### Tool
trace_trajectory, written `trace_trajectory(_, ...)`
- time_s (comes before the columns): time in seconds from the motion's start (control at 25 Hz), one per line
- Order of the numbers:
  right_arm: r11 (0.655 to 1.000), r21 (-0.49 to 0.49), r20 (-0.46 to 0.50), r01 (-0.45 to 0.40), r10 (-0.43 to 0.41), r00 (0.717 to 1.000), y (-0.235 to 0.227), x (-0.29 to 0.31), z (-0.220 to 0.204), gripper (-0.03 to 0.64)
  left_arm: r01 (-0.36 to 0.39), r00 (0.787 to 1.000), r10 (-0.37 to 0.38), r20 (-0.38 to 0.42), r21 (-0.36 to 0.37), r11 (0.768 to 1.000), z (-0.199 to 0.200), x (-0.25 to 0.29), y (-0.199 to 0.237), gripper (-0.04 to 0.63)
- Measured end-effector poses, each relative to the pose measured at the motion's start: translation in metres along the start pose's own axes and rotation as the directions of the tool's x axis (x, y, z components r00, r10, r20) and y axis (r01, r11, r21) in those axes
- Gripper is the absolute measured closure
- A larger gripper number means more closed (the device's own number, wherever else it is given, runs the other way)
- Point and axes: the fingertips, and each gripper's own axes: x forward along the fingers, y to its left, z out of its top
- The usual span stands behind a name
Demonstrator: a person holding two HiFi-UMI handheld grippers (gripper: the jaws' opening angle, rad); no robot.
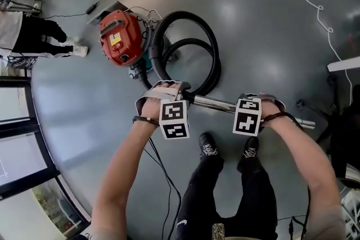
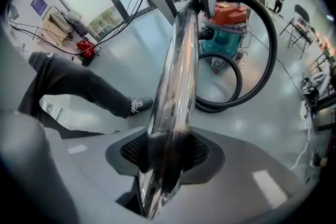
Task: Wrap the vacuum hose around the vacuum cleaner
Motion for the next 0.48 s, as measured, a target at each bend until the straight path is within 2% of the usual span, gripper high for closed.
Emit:
trace_trajectory(0.24, 0.983, -0.166, -0.083, 0.082, -0.097, 0.992, -0.049, 0.058, -0.034, 0.446, -0.068, 0.998, 0.068, -0.006, -0.161, 0.985, -0.001, 0.079, -0.020, 0.376)
trace_trajectory(0.48, 0.923, -0.347, -0.093, 0.167, -0.211, 0.973, -0.107, 0.117, -0.061, 0.449, -0.113, 0.993, 0.115, -0.009, -0.298, 0.948, 0.000, 0.164, -0.033, 0.388)
